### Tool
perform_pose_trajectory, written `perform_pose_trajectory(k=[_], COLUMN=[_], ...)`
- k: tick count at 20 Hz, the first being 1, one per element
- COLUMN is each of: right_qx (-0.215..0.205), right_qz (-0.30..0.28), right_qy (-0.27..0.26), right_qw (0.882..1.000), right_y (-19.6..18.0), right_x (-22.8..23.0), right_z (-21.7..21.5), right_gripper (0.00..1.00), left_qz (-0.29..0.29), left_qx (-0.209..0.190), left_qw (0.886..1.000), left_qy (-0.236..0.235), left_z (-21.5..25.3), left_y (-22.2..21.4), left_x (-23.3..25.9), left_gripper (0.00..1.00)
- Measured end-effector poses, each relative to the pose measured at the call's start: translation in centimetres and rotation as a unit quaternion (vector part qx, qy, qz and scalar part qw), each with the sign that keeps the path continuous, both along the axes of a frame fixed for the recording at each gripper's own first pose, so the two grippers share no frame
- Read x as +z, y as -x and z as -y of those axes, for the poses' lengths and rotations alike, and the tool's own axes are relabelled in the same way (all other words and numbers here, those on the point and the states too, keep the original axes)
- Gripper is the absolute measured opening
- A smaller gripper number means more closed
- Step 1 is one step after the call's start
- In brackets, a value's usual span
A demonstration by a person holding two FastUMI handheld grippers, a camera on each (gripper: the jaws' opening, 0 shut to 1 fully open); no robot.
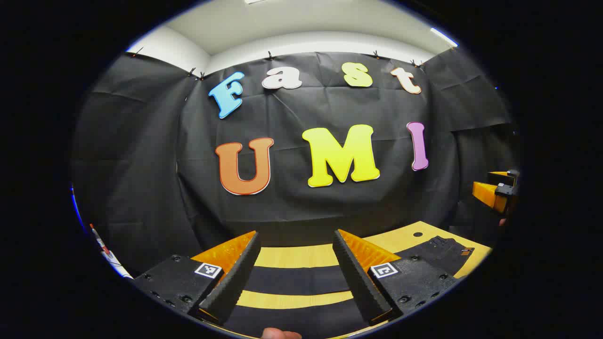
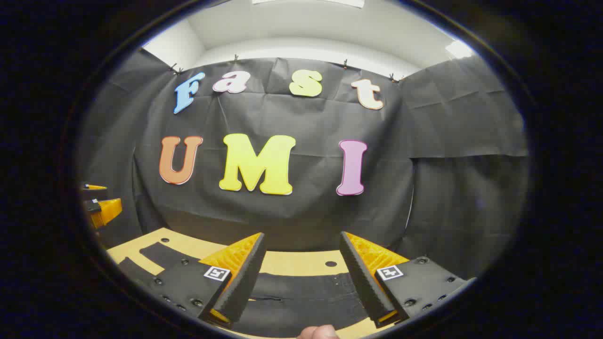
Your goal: Grasp the waist and the cuffs of the jeans and fold them to make the two legs overlap; first hold the waist and fold one-third of the jeans toward the cuffs, then hold the cuffs and fold the remaining one-third in the same direction to finish folding.
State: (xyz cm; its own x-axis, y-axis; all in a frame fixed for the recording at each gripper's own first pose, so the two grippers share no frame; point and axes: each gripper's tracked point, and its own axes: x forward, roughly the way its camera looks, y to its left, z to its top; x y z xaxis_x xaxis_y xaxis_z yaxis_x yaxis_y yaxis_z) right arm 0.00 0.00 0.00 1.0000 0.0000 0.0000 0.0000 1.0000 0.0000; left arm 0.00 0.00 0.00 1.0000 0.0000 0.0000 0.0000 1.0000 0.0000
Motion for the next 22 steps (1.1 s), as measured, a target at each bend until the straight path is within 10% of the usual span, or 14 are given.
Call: perform_pose_trajectory(k=[22], right_qx=[0.02], right_qz=[-0.01], right_qy=[0.016], right_qw=[1.0], right_y=[-3.8], right_x=[-0.7], right_z=[-1.6], right_gripper=[0.94], left_qz=[-0.024], left_qx=[0.021], left_qw=[0.999], left_qy=[0.03], left_z=[-2.4], left_y=[-2.2], left_x=[-2.3], left_gripper=[0.99])
